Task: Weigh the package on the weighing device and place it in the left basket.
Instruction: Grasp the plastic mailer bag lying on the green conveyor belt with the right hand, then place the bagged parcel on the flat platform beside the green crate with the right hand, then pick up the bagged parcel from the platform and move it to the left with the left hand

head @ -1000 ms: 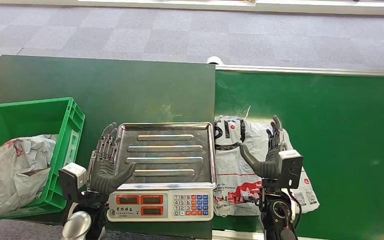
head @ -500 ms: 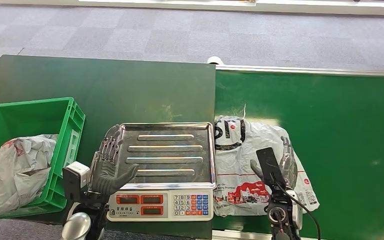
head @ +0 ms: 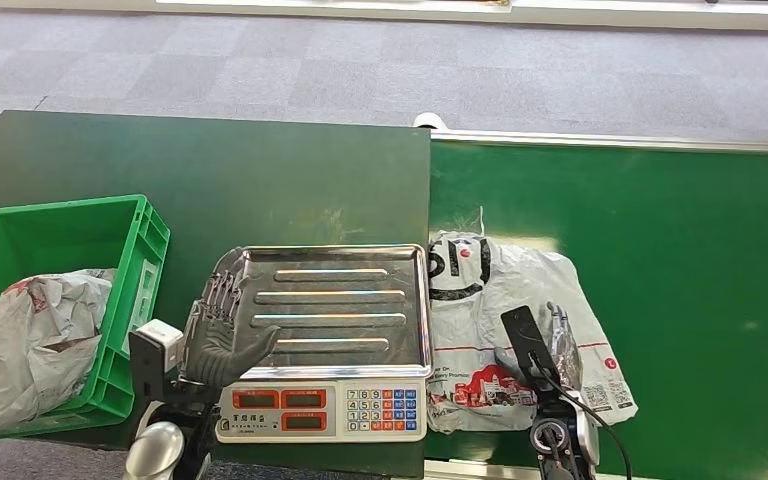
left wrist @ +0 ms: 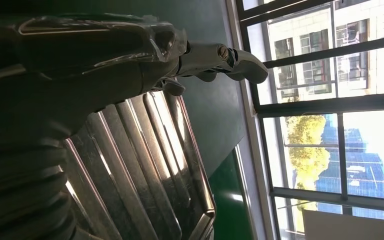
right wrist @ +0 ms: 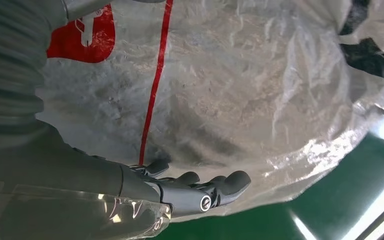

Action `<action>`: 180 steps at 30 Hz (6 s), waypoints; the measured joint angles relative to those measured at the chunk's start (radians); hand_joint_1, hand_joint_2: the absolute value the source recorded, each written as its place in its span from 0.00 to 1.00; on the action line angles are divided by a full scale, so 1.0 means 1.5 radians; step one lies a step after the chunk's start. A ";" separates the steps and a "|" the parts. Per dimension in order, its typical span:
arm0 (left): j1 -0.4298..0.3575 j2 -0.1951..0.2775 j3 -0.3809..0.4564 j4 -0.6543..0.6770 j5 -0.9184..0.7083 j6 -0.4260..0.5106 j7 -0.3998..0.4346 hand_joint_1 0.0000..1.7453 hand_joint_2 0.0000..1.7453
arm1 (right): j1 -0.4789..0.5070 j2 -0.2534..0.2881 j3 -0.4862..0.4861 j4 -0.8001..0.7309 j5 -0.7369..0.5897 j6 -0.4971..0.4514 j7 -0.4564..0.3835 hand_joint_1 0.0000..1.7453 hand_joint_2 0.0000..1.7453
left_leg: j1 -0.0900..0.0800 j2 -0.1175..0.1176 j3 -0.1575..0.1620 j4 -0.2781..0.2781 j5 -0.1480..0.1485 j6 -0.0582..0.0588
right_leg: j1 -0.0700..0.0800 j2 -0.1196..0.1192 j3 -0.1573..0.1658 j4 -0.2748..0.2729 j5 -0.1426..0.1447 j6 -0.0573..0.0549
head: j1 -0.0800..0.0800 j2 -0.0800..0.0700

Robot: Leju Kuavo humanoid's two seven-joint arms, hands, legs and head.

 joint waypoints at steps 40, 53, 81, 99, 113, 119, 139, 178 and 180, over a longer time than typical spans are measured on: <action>-0.035 0.000 -0.011 0.049 0.011 0.006 -0.012 0.00 1.00 | -0.057 -0.003 -0.006 0.103 -0.238 0.288 -0.302 1.00 1.00 | 0.000 0.006 0.002 0.000 0.000 0.000 | 0.000 0.006 -0.001 0.000 0.003 -0.001 | 0.000 0.000; -0.038 0.005 -0.005 0.048 0.053 -0.018 -0.071 0.00 1.00 | 0.040 0.025 -0.047 -0.228 -0.722 0.574 -0.412 1.00 1.00 | 0.000 0.006 -0.001 0.000 0.000 -0.001 | 0.000 0.006 -0.003 0.000 0.003 -0.001 | 0.000 0.000; -0.030 -0.012 0.018 -0.009 0.113 0.016 -0.126 0.00 1.00 | 0.071 0.088 -0.044 -0.480 -0.563 0.395 -0.462 1.00 1.00 | 0.000 0.005 -0.001 0.000 0.001 -0.001 | 0.000 0.005 -0.003 0.000 0.003 -0.001 | 0.000 0.000; -0.031 -0.017 0.027 -0.027 0.142 0.141 -0.162 0.00 1.00 | -0.042 0.032 0.205 -0.313 -0.286 0.343 -0.368 0.64 1.00 | 0.001 0.006 -0.001 0.000 0.001 -0.001 | 0.001 0.005 -0.002 0.000 0.003 -0.001 | 0.000 0.000; -0.043 -0.013 0.040 -0.024 0.153 0.224 -0.162 0.00 1.00 | -0.184 -0.003 0.496 0.068 -0.172 0.332 -0.363 1.00 1.00 | 0.000 0.004 -0.001 0.000 0.001 -0.001 | 0.001 0.004 -0.003 0.000 0.003 -0.001 | 0.000 0.000; -0.043 -0.014 0.043 -0.024 0.164 0.243 -0.163 0.00 1.00 | -0.209 -0.007 0.526 0.108 -0.166 0.345 -0.353 1.00 1.00 | 0.001 0.005 0.000 0.000 0.001 -0.001 | 0.001 0.004 -0.002 0.000 0.003 -0.001 | 0.000 0.000; 0.000 -0.015 0.063 -0.059 0.197 0.269 -0.197 0.00 1.00 | -0.156 -0.011 0.467 0.071 -0.304 0.286 -0.426 0.00 1.00 | 0.001 0.005 -0.001 0.000 0.001 -0.001 | 0.001 0.004 -0.003 0.000 0.003 -0.001 | 0.000 0.000; 0.001 -0.005 -0.062 -0.071 -0.174 0.206 -0.166 0.00 1.00 | 0.041 0.014 0.225 -0.218 -0.521 0.289 -0.463 0.00 1.00 | 0.000 0.005 -0.002 0.000 0.001 -0.001 | 0.000 0.004 -0.004 0.000 0.003 -0.001 | 0.000 0.000; -0.003 -0.001 -0.077 -0.062 -0.219 0.208 -0.157 0.00 1.00 | 0.041 0.017 0.210 -0.228 -0.522 0.275 -0.463 0.00 1.00 | 0.000 0.005 -0.002 0.000 0.001 -0.001 | 0.000 0.004 -0.004 0.000 0.003 -0.001 | 0.000 0.000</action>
